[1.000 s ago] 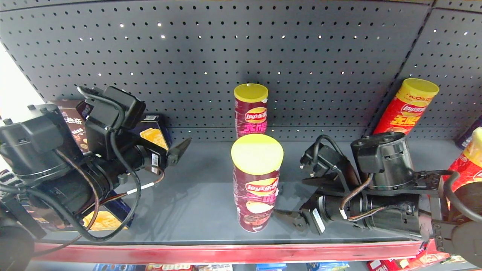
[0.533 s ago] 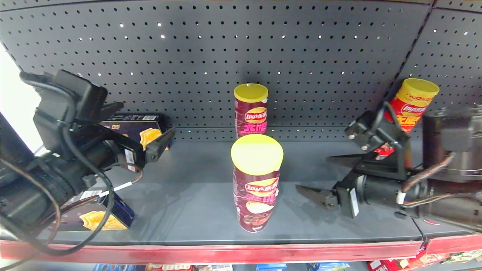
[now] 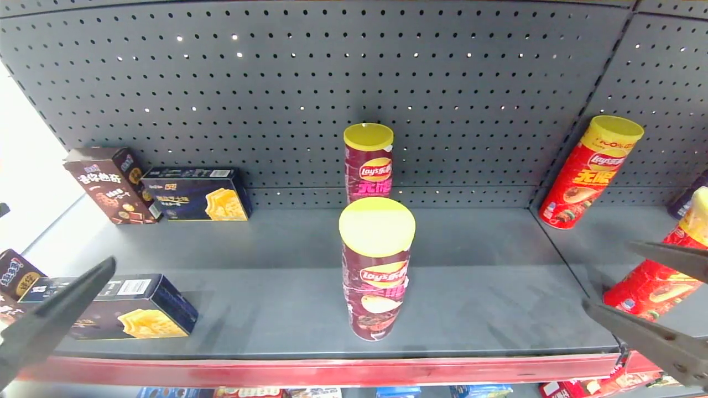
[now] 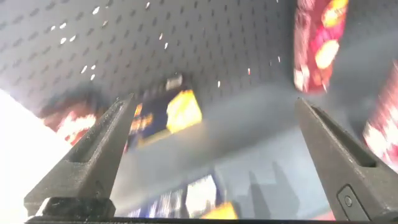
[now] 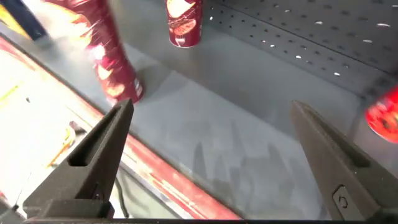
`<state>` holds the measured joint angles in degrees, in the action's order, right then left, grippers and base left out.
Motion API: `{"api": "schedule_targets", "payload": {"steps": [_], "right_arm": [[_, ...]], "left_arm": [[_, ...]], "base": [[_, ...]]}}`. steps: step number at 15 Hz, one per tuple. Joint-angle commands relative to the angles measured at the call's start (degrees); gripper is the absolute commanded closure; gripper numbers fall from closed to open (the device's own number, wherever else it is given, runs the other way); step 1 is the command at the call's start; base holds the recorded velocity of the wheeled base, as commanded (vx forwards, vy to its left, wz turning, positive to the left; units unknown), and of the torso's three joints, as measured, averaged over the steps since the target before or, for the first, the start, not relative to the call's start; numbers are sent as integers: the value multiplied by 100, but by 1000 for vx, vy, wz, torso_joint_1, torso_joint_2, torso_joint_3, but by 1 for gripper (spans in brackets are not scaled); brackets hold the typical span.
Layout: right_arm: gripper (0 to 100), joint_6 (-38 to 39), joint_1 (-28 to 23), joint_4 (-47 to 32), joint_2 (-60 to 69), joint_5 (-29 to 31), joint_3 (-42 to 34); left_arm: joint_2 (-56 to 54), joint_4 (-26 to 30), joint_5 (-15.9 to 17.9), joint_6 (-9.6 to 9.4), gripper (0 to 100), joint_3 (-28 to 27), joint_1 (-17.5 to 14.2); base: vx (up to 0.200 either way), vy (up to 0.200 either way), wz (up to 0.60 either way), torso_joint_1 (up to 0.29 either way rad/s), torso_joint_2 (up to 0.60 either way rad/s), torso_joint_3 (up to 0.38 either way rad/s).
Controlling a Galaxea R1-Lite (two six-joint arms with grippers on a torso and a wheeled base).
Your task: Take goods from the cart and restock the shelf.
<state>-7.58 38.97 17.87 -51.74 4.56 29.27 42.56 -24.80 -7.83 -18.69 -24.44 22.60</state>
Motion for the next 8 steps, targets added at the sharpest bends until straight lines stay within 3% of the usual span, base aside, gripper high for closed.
{"api": "schedule_targets", "payload": {"steps": [1, 4, 7, 8], "right_arm": [[0, 20, 5, -3, 1192, 1, -668], [0, 29, -83, -21, 2370, 63, -1828], [0, 310, -382, -21, 3020, 115, -2672], [0, 477, -707, -91, 3205, 115, -2927]], "left_arm": [[-2015, 1319, -8, 6, 0, 432, -1], [-3333, 2181, -17, 41, 0, 1187, -142], [-3799, 2304, -17, 32, 0, 1943, -203], [-4010, 2321, -17, 32, 0, 2295, -212]], "base": [[0, 0, 0, 0, 0, 0], [0, 0, 0, 0, 0, 0], [0, 0, 0, 0, 0, 0], [0, 0, 0, 0, 0, 0]]}}
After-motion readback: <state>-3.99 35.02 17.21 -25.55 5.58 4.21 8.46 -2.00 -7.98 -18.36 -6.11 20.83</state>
